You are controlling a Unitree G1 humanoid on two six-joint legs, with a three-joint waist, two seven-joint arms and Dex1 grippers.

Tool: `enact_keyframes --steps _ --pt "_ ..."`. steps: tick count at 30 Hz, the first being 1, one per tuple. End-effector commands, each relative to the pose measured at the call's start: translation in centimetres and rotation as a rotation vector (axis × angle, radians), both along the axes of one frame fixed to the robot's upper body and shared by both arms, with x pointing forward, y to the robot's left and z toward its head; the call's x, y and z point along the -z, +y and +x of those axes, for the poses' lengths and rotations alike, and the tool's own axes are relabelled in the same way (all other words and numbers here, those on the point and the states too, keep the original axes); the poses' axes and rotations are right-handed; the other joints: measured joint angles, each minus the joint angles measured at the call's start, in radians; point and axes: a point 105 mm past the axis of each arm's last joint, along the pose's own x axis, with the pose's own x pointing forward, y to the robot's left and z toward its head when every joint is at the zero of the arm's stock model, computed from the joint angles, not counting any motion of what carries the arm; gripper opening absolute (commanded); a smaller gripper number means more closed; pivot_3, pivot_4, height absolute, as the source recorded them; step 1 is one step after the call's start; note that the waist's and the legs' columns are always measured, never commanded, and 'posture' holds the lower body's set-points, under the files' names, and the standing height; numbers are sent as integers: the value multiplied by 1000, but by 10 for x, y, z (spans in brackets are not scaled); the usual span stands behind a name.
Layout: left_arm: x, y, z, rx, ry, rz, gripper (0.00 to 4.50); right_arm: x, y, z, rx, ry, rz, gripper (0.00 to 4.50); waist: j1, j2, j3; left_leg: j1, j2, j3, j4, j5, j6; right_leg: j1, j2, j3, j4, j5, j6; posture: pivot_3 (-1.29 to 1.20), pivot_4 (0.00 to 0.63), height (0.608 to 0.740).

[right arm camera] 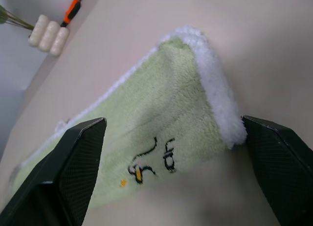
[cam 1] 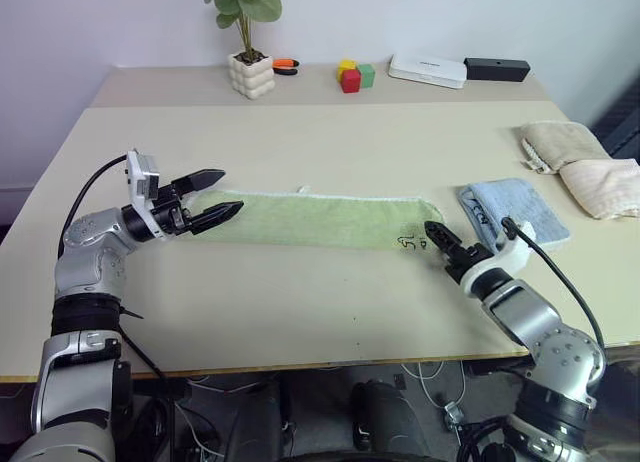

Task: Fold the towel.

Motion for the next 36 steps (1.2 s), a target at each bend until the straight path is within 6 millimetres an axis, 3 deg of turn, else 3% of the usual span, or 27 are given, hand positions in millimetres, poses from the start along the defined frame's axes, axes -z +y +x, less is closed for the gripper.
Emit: enact_keyframes --steps 1,6,11,14,23,27,31,36 --pt "-14 6 -4 -23 -61 -4 4500 -1 8 6 -19 -2 29 2575 0 0 0 0 0 0 0 0 0 0 0 0 0 0 0 0 150 735" --pt "-12 6 -7 -33 -60 -9 4500 -5 -1 13 0 -11 -47 28 1 0 0 0 0 0 0 0 0 0 0 0 0 0 0 0 150 735" --pt "-10 6 -9 -33 -41 -17 4500 -11 -14 19 -20 -39 -214 28 5 0 0 0 -1 0 0 0 0 0 -1 0 -1 0 0 0 150 735" --pt "-7 9 -13 -14 1 -23 4500 -19 -18 20 -109 -84 -455 28 4 1 1 0 -1 0 0 0 0 0 -1 0 -1 0 0 0 150 735" --pt "-4 10 -14 -1 22 -4 4500 -39 -12 21 -322 -220 -831 28 6 1 1 -1 0 1 0 0 0 -1 0 0 -1 0 0 0 150 735" --pt "-4 10 -14 -2 20 -4 4500 -62 13 22 -402 -333 -960 28 4 1 1 -1 0 1 0 0 0 -1 0 0 -1 0 0 0 150 735" --pt "-3 11 -15 -9 19 -3 4500 -77 48 23 -473 -421 -975 28 3 1 1 -1 0 1 0 0 0 -2 0 0 -1 0 0 0 150 735" --pt "-2 10 -15 -15 14 -8 4500 -68 95 18 -620 -472 -946 28 7 0 1 -1 0 1 0 0 0 -2 0 0 -1 0 0 0 150 735"
